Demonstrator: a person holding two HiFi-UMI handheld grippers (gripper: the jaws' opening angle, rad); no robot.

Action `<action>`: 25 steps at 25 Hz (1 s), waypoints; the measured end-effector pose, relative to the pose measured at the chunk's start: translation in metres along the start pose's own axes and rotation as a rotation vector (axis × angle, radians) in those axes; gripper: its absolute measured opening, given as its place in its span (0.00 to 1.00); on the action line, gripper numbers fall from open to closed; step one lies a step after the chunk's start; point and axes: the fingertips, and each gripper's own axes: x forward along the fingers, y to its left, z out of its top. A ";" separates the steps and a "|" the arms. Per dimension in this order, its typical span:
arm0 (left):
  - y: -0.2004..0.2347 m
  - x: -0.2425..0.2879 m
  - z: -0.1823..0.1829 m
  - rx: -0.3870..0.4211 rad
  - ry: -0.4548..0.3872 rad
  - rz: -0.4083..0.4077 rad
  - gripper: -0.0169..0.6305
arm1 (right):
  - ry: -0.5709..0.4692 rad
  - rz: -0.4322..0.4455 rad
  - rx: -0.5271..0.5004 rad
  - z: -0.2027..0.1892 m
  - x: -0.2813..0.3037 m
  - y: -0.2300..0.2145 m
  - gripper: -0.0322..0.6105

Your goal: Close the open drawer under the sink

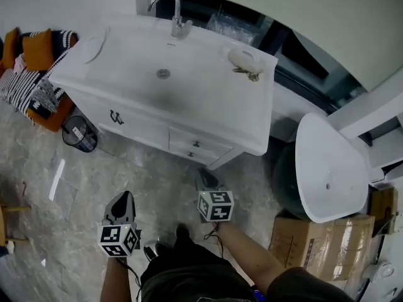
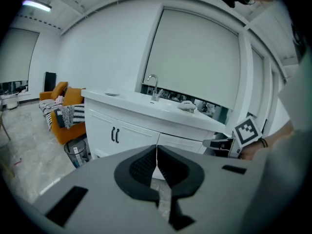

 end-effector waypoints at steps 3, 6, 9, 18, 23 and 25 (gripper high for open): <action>-0.002 -0.028 0.000 -0.026 -0.027 0.019 0.05 | 0.027 0.045 -0.025 -0.015 -0.031 0.016 0.14; -0.002 -0.057 -0.002 -0.034 -0.055 0.029 0.05 | 0.037 0.046 -0.019 -0.030 -0.057 0.028 0.13; -0.003 -0.092 -0.007 -0.046 -0.080 0.023 0.05 | 0.008 0.039 -0.016 -0.032 -0.080 0.045 0.13; -0.024 -0.193 -0.031 -0.011 -0.124 -0.037 0.05 | -0.105 0.039 -0.086 -0.034 -0.179 0.110 0.13; -0.055 -0.235 -0.043 0.047 -0.133 -0.106 0.05 | -0.159 0.011 -0.054 -0.047 -0.240 0.125 0.13; -0.068 -0.250 -0.046 0.067 -0.138 -0.131 0.05 | -0.171 -0.002 -0.049 -0.051 -0.263 0.128 0.12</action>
